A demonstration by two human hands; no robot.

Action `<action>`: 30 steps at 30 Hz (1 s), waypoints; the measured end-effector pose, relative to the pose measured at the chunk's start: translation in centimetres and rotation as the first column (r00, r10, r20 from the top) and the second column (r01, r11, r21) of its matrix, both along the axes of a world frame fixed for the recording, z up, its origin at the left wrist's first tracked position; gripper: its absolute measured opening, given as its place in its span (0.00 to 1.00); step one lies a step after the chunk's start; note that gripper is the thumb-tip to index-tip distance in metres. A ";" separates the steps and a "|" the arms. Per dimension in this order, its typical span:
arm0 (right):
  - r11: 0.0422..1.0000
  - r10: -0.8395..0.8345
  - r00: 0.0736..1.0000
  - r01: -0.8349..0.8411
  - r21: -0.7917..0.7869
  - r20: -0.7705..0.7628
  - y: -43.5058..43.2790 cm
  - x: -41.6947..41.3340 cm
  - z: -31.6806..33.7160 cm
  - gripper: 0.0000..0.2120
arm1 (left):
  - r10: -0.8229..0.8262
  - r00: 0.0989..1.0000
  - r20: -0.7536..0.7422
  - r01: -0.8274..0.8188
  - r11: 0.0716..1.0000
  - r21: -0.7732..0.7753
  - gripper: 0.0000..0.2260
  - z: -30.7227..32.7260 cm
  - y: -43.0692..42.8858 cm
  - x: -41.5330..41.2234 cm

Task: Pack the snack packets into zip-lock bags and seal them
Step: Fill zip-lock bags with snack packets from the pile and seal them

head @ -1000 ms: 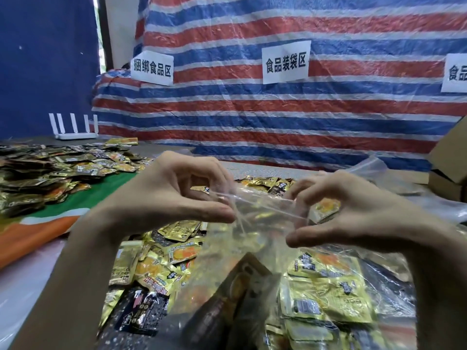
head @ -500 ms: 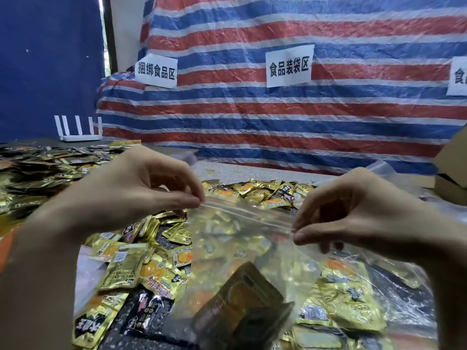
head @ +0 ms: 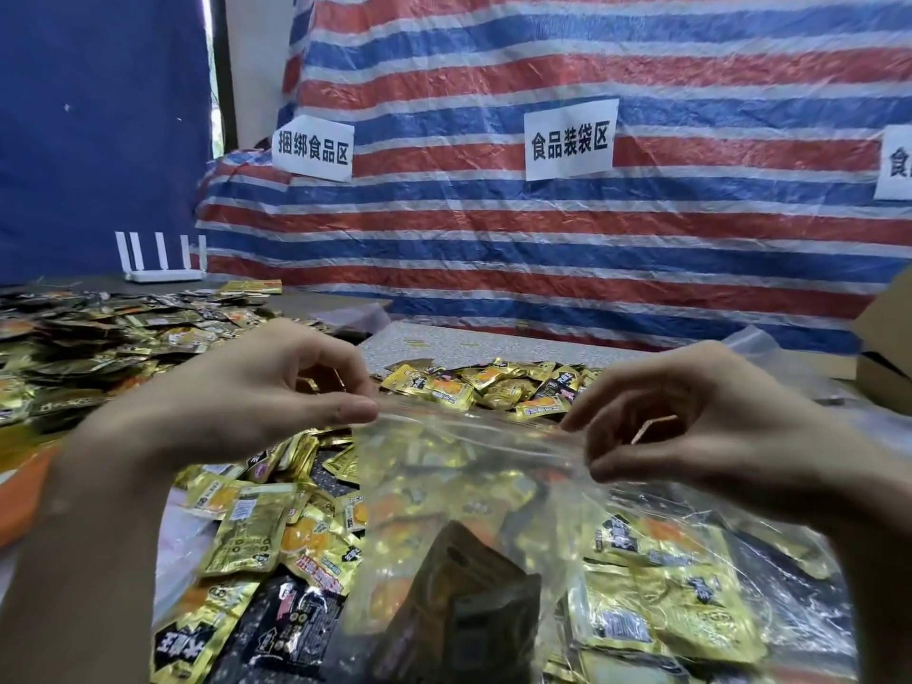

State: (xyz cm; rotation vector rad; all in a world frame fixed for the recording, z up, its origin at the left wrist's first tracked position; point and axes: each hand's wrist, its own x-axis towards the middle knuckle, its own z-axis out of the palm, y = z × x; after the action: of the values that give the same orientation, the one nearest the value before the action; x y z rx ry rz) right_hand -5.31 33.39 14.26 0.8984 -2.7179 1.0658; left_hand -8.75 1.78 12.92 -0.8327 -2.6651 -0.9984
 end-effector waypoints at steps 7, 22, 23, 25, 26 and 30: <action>0.977 -0.175 0.982 0.164 -0.133 -0.071 -0.6 -1.1 -0.6 0.16 | -0.068 0.993 -0.093 0.077 0.991 0.105 0.07 0.2 0.1 0.5; 0.991 -0.082 0.914 0.119 0.068 -0.398 -6.2 0.6 -2.2 0.12 | -0.159 0.968 -0.194 0.152 0.987 -0.048 0.04 0.5 4.4 2.2; 0.993 -0.061 0.918 0.095 0.068 -0.393 -6.2 0.4 -2.3 0.12 | -0.171 0.966 -0.196 0.166 0.985 -0.043 0.04 0.5 4.3 2.2; 0.997 -0.001 0.922 0.032 0.072 -0.388 -6.2 0.0 -2.3 0.11 | -0.191 0.961 -0.201 0.188 0.982 -0.033 0.05 0.6 3.9 2.3; 0.998 0.030 0.923 -0.003 0.070 -0.384 -6.1 -0.2 -2.4 0.12 | -0.199 0.959 -0.202 0.198 0.980 -0.024 0.06 0.7 3.7 2.4; 0.995 0.093 0.935 -0.099 0.000 -0.342 -5.7 -0.4 -2.5 0.14 | -0.260 0.937 -0.234 0.259 0.965 -0.035 0.07 1.1 2.8 3.0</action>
State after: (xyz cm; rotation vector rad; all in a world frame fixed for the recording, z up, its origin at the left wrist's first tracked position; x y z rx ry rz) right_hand -5.71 27.72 11.78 1.1076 -2.3966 0.8513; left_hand -5.79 4.62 14.04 -1.2461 -2.3989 -0.8821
